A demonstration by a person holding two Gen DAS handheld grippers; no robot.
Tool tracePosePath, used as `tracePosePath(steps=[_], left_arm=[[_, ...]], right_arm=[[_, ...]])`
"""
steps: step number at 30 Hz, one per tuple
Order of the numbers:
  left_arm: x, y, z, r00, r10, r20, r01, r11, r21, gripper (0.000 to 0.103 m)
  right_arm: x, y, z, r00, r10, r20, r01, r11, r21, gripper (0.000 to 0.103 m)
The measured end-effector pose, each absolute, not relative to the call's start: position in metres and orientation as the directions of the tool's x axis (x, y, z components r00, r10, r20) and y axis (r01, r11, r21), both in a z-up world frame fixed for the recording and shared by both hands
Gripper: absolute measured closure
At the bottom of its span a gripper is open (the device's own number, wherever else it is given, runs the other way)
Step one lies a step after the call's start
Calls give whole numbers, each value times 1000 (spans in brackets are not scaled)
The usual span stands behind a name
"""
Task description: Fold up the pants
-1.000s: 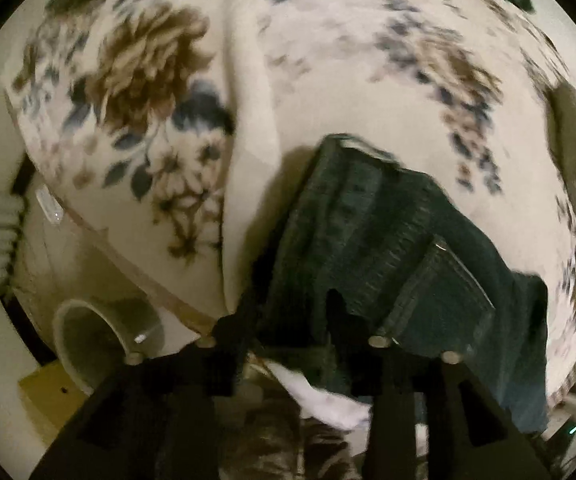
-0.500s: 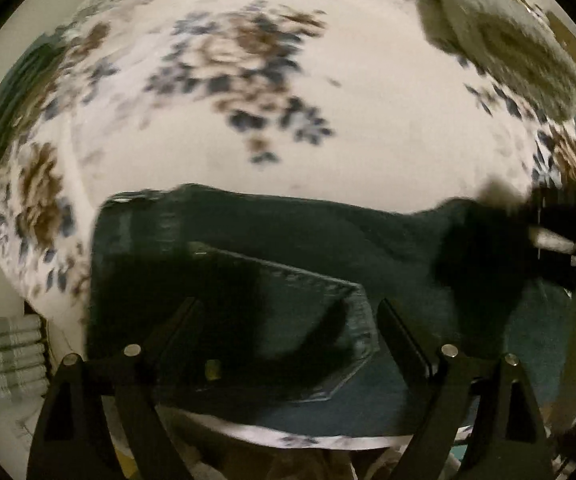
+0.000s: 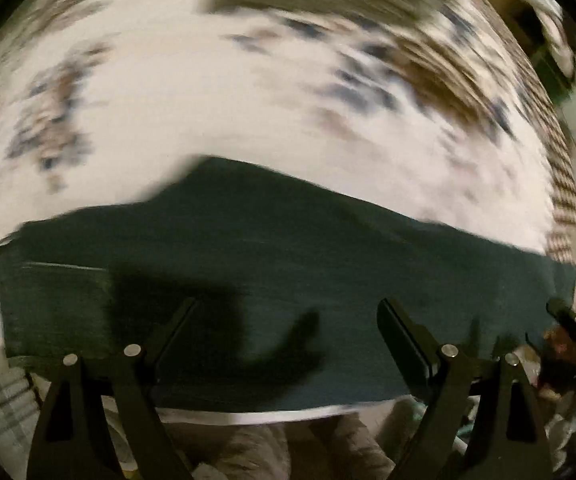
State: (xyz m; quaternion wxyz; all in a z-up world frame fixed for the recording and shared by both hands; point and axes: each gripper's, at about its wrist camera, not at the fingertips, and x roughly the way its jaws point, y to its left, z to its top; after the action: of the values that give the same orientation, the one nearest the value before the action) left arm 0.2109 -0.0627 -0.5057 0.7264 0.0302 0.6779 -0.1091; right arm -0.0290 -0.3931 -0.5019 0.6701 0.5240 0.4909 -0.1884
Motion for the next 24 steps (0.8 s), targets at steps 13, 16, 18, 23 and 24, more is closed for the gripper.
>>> tracePosePath(steps=[13, 16, 18, 23, 24], left_arm=[[207, -265, -596, -36, -62, -997, 332, 941, -71, 0], [208, -273, -598, -23, -30, -999, 310, 950, -35, 0], [205, -284, -602, -22, -30, -999, 299, 954, -35, 0], [197, -294, -605, 12, -16, -1000, 279, 960, -12, 0], [188, -294, -605, 22, -15, -1000, 275, 961, -9, 0]], right_arm=[[-132, -626, -574, 635, 29, -772, 769, 72, 636, 36], [-128, -628, -564, 639, -13, -769, 765, 116, 634, 45], [-132, -629, -553, 682, -24, -731, 725, 154, 671, 87], [-126, -639, -562, 734, 39, -678, 668, 134, 732, 87], [-123, -644, -572, 730, 54, -682, 674, 114, 730, 83]])
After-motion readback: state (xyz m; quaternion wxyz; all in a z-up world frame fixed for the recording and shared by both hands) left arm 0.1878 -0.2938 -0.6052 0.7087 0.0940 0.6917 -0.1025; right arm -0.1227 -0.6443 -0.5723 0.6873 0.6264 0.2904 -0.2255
